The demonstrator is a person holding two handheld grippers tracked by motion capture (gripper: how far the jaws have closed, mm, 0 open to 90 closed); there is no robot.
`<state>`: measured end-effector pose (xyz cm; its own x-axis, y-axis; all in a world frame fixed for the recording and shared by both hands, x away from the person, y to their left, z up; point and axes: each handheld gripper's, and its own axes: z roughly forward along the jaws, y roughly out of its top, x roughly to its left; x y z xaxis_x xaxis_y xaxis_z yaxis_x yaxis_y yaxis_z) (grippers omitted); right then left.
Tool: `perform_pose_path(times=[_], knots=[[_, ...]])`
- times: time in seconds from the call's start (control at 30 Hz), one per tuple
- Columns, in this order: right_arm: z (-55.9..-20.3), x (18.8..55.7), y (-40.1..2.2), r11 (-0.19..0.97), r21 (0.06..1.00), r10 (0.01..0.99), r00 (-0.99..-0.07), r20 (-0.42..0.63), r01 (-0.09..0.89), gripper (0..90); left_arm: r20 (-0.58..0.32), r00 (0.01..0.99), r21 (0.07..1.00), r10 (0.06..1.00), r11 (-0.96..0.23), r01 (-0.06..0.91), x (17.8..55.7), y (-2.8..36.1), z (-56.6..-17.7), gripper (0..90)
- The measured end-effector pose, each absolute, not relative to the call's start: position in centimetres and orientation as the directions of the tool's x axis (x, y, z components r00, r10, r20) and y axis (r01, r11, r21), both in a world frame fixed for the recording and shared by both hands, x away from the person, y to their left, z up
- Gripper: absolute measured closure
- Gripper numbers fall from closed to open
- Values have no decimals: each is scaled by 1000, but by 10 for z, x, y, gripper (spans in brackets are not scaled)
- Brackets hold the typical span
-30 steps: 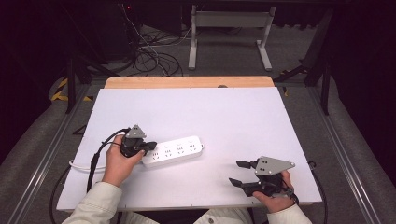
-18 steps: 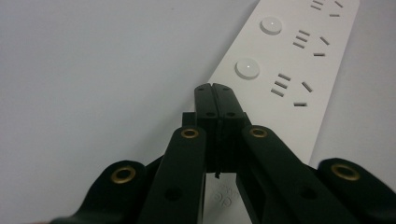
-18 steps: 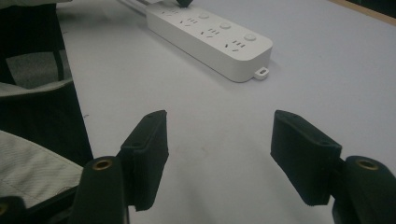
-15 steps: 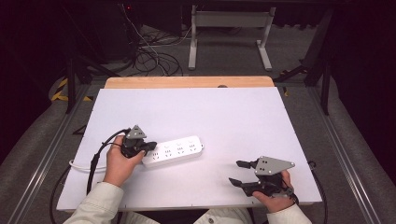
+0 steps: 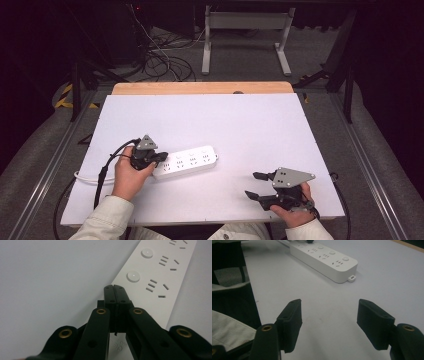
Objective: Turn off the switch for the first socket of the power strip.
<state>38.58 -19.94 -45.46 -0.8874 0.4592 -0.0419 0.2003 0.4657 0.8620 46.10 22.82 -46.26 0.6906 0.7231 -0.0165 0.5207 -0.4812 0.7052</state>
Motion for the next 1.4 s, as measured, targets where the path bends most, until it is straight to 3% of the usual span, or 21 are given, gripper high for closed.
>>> perform_pose_path(times=[0.37,0.67,1.03,1.13,1.23,1.27,1.33,1.4], knots=[[-456,388,-200,465,861,460,-887,-36,206,376,14,715,766,699,-467,442,451,222,-431,900],[-455,387,-201,465,862,462,-886,-41,203,376,-42,712,781,701,-421,460,444,226,-422,900],[-455,387,-201,468,861,461,-887,-43,202,376,-26,731,793,682,-431,430,437,227,-413,898],[-455,387,-202,466,861,462,-886,-40,204,376,-44,739,803,672,-416,426,433,227,-408,649],[-455,387,-202,465,862,463,-886,-40,204,376,-28,744,815,667,-416,403,431,227,-404,523],[-455,387,-202,463,863,462,-886,-39,204,376,-27,747,822,664,-411,395,429,228,-403,523],[-455,387,-202,462,863,460,-887,-38,202,376,-11,750,830,661,-413,376,424,228,-400,402],[-455,387,-202,461,864,459,-888,-37,202,376,1,758,834,652,-419,358,420,228,-397,381]])
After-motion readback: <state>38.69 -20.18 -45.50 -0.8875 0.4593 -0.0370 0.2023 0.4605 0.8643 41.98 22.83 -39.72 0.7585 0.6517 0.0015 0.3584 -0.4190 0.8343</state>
